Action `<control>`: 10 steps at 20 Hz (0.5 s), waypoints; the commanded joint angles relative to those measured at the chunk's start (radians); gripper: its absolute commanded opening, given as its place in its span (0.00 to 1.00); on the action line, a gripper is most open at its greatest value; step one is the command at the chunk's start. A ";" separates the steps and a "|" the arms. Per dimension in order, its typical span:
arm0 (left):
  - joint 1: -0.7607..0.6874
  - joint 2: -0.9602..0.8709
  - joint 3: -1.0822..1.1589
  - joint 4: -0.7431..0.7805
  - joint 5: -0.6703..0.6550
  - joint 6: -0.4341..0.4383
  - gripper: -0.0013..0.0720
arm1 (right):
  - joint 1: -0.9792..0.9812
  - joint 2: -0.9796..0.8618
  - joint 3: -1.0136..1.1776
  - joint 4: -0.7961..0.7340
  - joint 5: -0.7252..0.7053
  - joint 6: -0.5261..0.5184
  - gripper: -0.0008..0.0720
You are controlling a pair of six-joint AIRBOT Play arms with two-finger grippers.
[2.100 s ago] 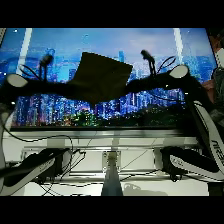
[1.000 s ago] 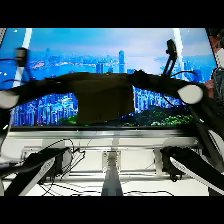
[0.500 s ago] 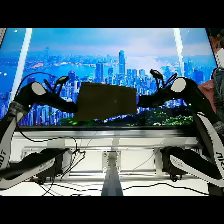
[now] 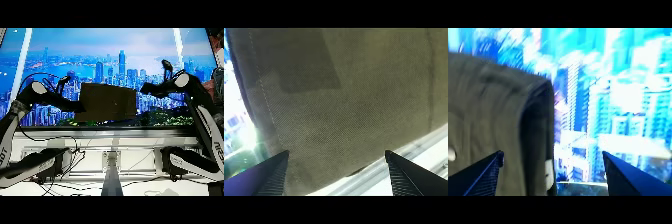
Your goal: Fold the clothes and pants, and hang the long-sleeved shirts on hangers.
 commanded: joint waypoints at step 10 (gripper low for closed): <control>0.000 -0.002 0.000 -0.015 0.085 0.000 0.96 | 0.091 -0.389 0.001 0.478 0.025 -0.386 0.92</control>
